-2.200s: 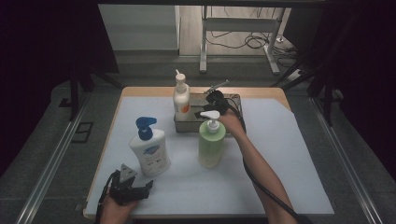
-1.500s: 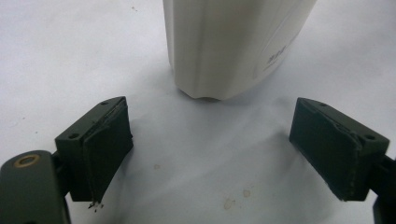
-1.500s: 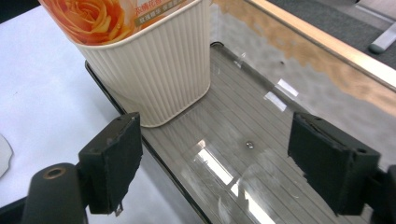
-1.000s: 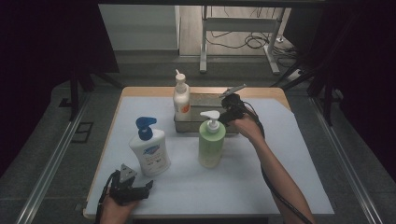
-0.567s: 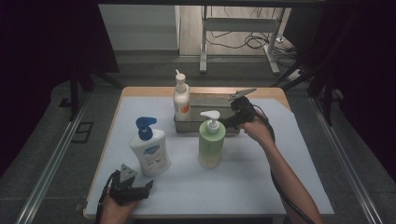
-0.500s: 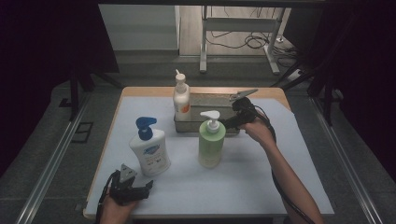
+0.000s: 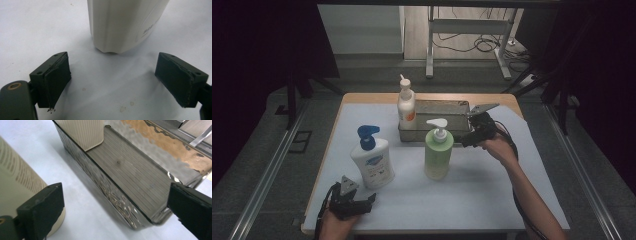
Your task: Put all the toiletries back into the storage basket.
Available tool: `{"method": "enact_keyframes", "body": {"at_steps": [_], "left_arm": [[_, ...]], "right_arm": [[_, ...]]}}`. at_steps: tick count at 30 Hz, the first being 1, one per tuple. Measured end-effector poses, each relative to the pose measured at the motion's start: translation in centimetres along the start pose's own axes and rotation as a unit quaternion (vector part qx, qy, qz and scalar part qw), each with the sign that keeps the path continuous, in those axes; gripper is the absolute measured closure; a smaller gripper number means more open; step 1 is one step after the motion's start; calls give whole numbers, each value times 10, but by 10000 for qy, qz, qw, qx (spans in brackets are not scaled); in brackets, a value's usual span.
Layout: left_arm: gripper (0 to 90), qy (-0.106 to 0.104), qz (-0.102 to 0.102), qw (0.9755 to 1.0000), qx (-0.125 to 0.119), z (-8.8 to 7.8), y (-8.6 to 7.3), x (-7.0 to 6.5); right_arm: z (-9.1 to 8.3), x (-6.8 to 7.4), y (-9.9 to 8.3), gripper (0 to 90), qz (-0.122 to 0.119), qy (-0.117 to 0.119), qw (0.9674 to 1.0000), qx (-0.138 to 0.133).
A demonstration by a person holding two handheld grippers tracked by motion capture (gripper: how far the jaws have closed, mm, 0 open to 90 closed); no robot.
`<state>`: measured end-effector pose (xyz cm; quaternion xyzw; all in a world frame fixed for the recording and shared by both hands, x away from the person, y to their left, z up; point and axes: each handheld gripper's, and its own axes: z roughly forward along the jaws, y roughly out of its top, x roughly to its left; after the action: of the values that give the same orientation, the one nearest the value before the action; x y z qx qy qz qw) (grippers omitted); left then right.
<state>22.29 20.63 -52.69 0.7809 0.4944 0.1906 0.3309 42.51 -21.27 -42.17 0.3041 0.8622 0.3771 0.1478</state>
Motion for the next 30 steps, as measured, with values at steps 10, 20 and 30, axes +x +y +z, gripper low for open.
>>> {"method": "enact_keyframes", "body": {"at_steps": [10,20,30], "left_arm": [[126,1,1,10000,0,0,0,0],[125,-1,2,10000,-2,0,0,0],[126,0,2,10000,-3,0,0,0]], "right_arm": [[-17,3,-19,0,102,195,9996,-147],[-32,23,-29,0,176,502,9984,-208],[-35,52,-35,24,8,754,9966,-320]]}}
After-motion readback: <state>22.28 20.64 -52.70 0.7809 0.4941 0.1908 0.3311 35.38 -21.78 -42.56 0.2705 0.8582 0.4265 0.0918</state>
